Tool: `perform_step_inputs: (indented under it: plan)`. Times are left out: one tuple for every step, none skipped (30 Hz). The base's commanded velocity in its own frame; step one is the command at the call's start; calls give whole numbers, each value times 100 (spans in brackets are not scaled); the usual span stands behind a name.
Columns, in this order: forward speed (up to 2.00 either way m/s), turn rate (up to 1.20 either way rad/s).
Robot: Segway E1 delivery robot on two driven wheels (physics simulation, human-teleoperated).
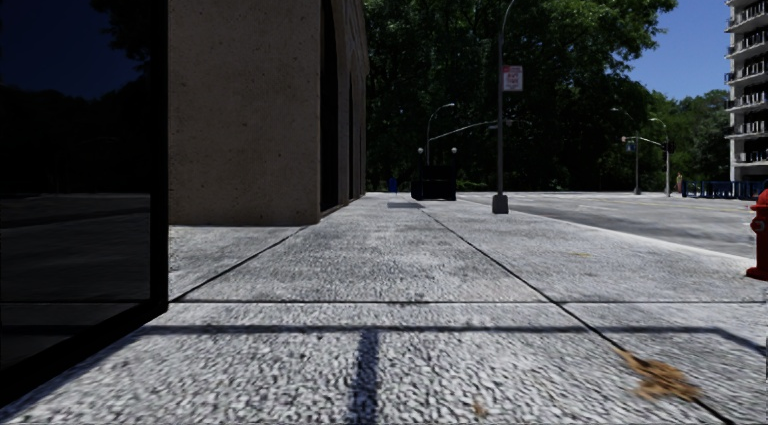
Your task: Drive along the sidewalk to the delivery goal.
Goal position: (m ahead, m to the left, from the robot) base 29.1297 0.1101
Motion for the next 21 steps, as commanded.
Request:
perform_step_inputs:
  plan:
    - [200, 0]
    - [200, 0]
    - [200, 0]
    - [200, 0]
    - [200, 0]
    - [200, 0]
    - [200, 0]
    - [200, 0]
    - [200, 0]
    - [200, 0]
    - [200, 0]
    - [200, 0]
    - [200, 0]
    - [200, 0]
    - [200, 0]
    - [200, 0]
    - [200, 0]
    - [200, 0]
    - [200, 0]
    - [200, 0]
    - [200, 0]
